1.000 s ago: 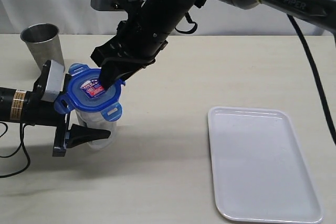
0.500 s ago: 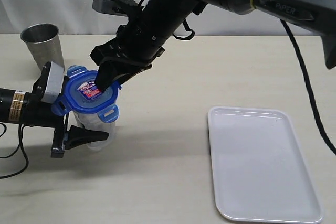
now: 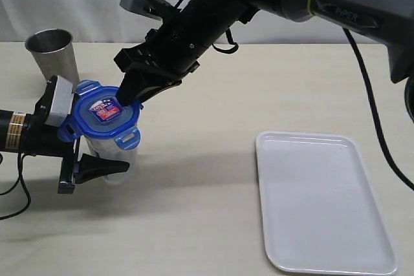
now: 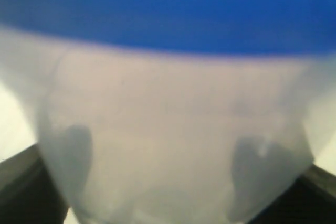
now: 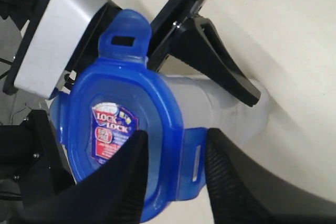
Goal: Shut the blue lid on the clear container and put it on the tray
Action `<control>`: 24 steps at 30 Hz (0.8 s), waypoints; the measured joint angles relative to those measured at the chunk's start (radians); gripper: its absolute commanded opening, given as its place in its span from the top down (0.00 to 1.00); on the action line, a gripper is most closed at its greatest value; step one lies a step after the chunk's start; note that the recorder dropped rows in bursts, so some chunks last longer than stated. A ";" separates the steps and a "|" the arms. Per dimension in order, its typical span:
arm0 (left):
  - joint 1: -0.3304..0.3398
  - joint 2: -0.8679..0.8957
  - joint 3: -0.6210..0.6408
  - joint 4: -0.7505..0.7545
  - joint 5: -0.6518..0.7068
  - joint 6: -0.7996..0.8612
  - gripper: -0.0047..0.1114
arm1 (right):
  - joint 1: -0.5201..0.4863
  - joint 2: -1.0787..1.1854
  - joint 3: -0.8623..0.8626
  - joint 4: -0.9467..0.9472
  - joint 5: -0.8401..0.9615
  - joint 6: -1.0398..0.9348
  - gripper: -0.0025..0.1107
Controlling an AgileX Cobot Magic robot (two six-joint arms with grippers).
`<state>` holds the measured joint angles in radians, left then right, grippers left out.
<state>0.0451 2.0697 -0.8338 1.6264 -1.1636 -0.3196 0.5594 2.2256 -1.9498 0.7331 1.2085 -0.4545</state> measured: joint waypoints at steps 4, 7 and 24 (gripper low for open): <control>0.002 0.000 0.000 0.005 -0.002 0.004 0.96 | -0.008 0.012 -0.002 0.051 0.011 -0.012 0.65; 0.002 0.000 0.000 0.010 -0.004 0.009 0.96 | -0.009 0.018 -0.002 0.095 0.007 -0.032 0.60; -0.009 0.002 0.000 -0.033 0.004 -0.008 0.96 | -0.011 0.024 -0.105 0.034 0.003 -0.042 0.53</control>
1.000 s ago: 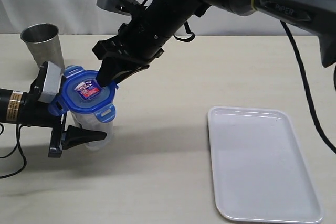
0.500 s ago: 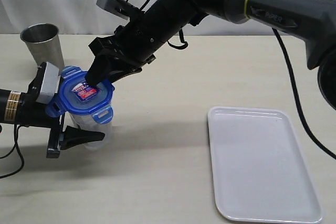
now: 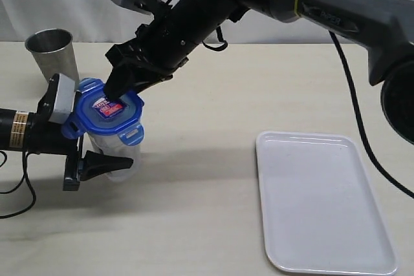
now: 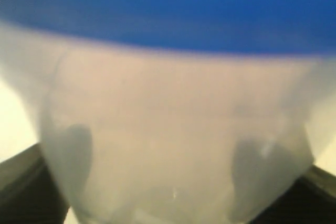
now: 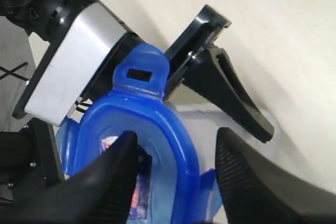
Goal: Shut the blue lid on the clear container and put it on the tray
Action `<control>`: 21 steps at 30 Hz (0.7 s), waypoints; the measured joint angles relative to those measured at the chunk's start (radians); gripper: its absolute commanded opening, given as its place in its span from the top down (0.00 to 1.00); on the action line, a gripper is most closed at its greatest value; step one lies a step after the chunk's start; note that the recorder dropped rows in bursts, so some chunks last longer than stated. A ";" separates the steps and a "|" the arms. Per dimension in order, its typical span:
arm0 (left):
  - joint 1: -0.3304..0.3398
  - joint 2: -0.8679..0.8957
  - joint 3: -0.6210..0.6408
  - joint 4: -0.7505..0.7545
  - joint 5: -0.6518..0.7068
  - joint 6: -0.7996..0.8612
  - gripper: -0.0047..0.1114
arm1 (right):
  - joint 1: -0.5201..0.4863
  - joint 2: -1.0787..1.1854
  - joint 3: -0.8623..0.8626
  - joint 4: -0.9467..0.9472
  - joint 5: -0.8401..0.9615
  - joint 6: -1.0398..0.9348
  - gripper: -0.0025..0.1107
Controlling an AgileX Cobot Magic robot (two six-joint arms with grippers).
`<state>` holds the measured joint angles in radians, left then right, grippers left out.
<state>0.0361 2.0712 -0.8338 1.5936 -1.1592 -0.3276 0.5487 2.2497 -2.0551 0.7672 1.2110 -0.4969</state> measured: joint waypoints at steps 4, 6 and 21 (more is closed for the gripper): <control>-0.009 0.000 0.000 -0.021 -0.025 -0.004 0.96 | 0.000 -0.013 -0.053 -0.034 0.002 -0.008 0.45; -0.011 0.000 0.000 -0.022 -0.028 -0.004 0.96 | 0.000 -0.029 -0.072 -0.052 0.002 -0.017 0.45; -0.011 0.000 0.000 -0.025 -0.028 -0.006 0.96 | 0.147 -0.258 0.030 -0.424 0.002 -0.327 0.61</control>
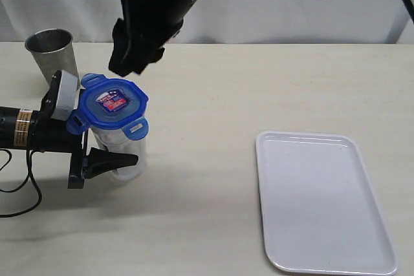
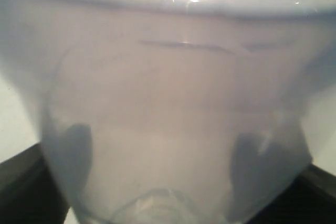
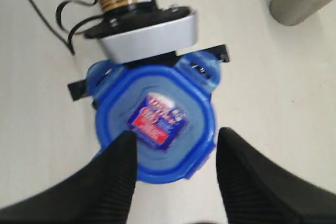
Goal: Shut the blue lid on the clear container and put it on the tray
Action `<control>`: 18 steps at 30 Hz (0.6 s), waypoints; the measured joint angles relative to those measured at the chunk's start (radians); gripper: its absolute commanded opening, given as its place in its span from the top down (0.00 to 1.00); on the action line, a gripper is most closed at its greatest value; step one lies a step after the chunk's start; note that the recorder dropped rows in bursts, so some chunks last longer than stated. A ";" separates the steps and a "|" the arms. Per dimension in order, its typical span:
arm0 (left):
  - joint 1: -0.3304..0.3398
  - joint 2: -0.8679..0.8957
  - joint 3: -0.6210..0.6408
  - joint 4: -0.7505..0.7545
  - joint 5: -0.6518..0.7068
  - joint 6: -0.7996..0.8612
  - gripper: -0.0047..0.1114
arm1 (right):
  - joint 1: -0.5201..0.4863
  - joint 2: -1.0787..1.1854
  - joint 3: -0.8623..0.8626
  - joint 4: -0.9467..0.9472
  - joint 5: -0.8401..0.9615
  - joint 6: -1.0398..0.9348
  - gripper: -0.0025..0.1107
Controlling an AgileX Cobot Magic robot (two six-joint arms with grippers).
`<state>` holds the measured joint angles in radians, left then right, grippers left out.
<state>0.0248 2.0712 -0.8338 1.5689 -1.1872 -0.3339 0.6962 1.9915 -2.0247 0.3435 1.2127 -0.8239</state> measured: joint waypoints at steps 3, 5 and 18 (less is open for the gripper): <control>0.000 0.000 0.000 0.000 0.000 0.000 0.96 | 0.083 -0.045 0.092 -0.133 -0.004 -0.003 0.61; 0.000 0.000 0.000 0.000 0.000 0.000 0.96 | 0.138 -0.070 0.165 -0.246 -0.049 0.013 0.61; 0.000 0.000 0.000 0.000 0.015 0.000 0.96 | 0.293 -0.126 0.505 -0.776 -0.389 0.214 0.61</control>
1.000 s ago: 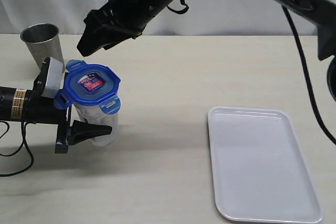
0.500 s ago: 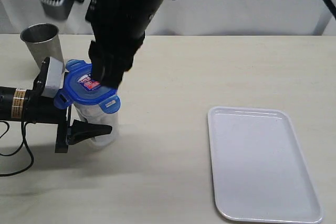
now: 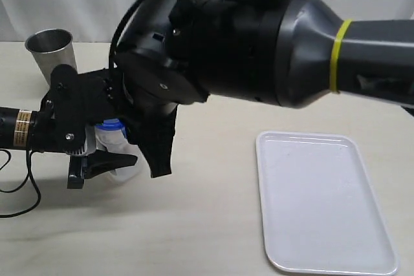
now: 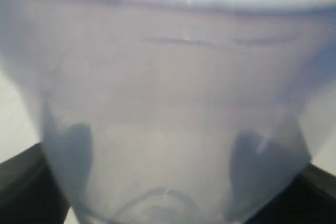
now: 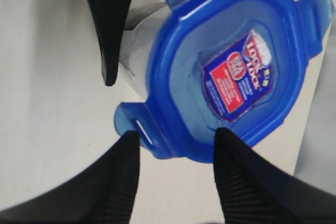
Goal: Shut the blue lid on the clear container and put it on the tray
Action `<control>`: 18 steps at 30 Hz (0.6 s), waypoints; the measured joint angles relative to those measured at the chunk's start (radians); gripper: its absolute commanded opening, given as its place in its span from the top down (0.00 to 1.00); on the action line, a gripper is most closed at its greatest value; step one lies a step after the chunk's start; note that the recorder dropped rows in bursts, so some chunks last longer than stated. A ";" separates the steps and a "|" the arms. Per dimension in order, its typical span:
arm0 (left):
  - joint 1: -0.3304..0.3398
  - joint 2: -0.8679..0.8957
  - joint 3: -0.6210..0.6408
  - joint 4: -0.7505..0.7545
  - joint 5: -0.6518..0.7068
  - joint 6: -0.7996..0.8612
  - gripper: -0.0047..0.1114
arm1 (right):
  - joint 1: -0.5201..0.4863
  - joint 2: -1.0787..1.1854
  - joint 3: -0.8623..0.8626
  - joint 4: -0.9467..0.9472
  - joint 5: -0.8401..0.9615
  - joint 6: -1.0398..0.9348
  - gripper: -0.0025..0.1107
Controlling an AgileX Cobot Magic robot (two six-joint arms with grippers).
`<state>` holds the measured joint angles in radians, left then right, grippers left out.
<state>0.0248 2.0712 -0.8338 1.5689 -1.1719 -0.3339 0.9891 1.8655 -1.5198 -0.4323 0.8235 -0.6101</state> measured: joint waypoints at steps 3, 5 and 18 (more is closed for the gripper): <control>0.000 0.000 0.000 0.000 0.019 0.000 0.96 | 0.000 -0.002 0.048 -0.030 -0.071 0.011 0.61; 0.000 0.000 0.000 0.002 0.027 0.000 0.96 | 0.000 -0.002 0.069 -0.035 -0.105 0.013 0.61; 0.009 0.000 0.000 -0.004 0.036 -0.012 0.96 | 0.000 -0.030 0.193 -0.099 -0.321 0.019 0.69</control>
<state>0.0339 2.0712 -0.8338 1.5647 -1.1362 -0.3455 0.9891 1.8355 -1.3268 -0.5314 0.5022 -0.5909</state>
